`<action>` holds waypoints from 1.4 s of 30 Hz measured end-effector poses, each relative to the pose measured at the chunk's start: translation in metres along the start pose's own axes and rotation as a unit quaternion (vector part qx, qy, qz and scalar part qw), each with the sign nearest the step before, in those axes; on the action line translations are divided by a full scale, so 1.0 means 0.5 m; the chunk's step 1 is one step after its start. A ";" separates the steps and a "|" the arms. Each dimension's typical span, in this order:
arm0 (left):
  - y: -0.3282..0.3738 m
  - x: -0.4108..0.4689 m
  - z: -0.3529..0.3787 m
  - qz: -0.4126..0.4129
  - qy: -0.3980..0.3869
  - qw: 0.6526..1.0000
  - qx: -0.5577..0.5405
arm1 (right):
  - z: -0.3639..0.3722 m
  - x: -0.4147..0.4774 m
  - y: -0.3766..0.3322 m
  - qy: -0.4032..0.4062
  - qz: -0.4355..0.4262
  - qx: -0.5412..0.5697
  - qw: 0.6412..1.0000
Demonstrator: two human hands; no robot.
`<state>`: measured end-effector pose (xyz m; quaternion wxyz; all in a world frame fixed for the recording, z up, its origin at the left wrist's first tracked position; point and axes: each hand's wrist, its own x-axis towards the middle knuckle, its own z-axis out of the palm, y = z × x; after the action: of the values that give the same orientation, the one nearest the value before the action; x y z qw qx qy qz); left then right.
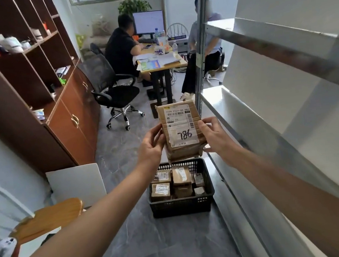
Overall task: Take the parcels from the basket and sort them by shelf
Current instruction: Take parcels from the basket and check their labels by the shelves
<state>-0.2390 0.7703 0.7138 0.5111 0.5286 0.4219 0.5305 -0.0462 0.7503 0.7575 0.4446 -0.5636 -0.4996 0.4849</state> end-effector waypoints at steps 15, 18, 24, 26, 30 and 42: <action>-0.012 0.236 -0.157 -0.023 -0.072 0.997 0.006 | 0.140 0.198 -0.029 0.067 0.021 0.032 0.997; -0.017 0.267 -0.162 -0.029 -0.093 0.995 0.017 | 0.141 0.220 -0.028 0.073 0.022 0.032 0.997; -0.037 0.315 -0.139 -0.032 -0.089 0.995 0.021 | 0.119 0.285 -0.018 0.086 0.018 0.018 0.996; -0.048 0.330 -0.128 -0.040 -0.080 0.995 0.031 | 0.106 0.307 -0.009 0.079 0.022 0.017 0.997; -0.070 0.372 -0.097 -0.052 -0.073 0.995 0.053 | 0.069 0.358 0.017 0.060 0.026 0.030 0.997; -0.092 0.520 0.061 -0.090 -0.036 0.993 0.074 | -0.092 0.534 0.038 0.028 0.024 0.041 0.998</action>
<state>-0.1833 1.0302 0.7045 0.5310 0.5433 0.4875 0.4303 0.0101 1.0131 0.7177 0.4691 -0.5705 -0.4528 0.4994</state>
